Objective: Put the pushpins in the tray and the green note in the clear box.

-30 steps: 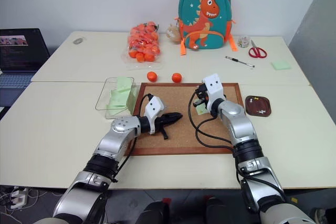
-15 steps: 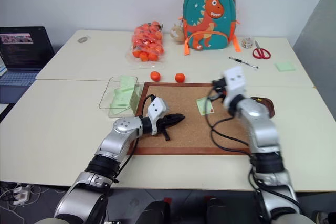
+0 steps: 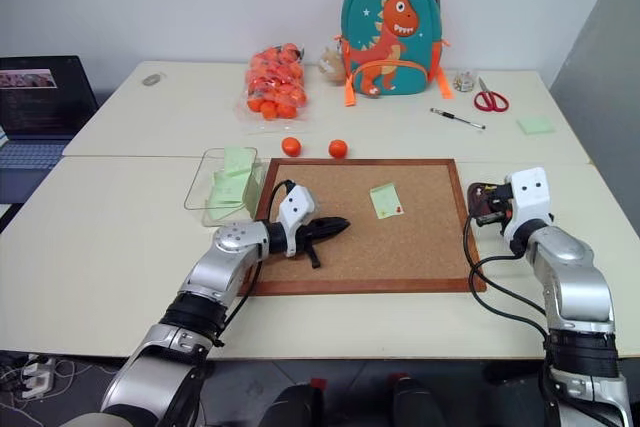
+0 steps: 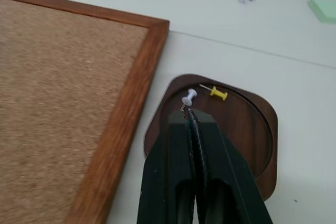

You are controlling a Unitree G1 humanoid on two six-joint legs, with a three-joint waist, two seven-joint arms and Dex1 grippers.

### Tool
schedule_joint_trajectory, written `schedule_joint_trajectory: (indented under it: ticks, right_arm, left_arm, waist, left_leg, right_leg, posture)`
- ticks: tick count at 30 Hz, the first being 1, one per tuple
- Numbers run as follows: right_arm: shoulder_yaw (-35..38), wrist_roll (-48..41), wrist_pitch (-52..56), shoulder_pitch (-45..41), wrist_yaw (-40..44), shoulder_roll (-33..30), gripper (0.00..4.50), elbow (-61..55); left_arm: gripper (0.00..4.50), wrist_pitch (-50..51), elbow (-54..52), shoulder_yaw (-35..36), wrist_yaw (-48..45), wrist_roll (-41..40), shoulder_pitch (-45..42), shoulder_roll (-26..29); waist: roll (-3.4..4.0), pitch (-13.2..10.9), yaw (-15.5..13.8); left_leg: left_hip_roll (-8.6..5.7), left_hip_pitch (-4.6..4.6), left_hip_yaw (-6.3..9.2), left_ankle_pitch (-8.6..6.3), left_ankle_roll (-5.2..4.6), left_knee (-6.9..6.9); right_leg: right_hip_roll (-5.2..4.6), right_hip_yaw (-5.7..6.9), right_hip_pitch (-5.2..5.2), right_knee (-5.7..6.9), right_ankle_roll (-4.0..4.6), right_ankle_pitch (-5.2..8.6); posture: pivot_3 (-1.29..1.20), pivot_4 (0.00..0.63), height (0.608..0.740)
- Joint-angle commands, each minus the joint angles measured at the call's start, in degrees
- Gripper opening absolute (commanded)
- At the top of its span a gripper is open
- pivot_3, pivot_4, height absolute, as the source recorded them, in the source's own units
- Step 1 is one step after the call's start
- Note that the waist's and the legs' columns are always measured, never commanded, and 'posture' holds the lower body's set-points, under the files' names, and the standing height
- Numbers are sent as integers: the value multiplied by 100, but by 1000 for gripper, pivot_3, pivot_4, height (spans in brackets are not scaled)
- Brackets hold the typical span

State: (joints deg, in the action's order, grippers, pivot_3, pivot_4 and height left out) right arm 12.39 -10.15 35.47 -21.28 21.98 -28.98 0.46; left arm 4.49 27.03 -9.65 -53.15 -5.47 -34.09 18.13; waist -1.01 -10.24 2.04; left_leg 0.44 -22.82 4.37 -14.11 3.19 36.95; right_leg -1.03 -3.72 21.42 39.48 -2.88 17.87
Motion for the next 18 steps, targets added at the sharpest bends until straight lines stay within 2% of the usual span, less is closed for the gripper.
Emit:
schedule_joint_trajectory:
  ticks: [1, 6, 12, 18]
  right_arm:
    - [99, 64, -355, -301, -23, -155, 566, 424]
    - [153, 10, -529, -472, -34, -197, 1569, 767]
    - [264, -120, -582, -413, -49, -251, 2800, 559]
    - [-36, -899, -211, 62, 545, 47, 3938, -1067]
  left_arm:
    - [0, -25, 119, -108, -41, 86, -31, -39]
    - [0, -45, 129, -106, -45, 94, -32, -38]
    - [0, -52, 117, -100, -34, 102, 4, -22]
    - [0, -65, 134, -86, -9, 103, 13, -18]
  waist:
    - [0, 0, -9]
    - [0, 0, -15]
    - [0, 0, -16]
    - [1, 0, -12]
  left_leg:
    - [0, 0, 0, 0, 0, 0]
    - [0, -1, 0, 0, 0, 0]
    - [0, -2, 0, 0, 0, 0]
    - [3, -3, 4, 0, 0, -2]
  right_leg:
    - [0, 0, 0, -1, 0, 0]
    - [0, 1, 0, -3, 0, 0]
    - [-1, 0, 0, -2, 0, 0]
    - [1, 3, 0, -3, 0, 0]
  posture:
    - [0, 150, 740]
    - [0, 150, 740]
    - [0, 150, 740]
    - [0, 150, 740]
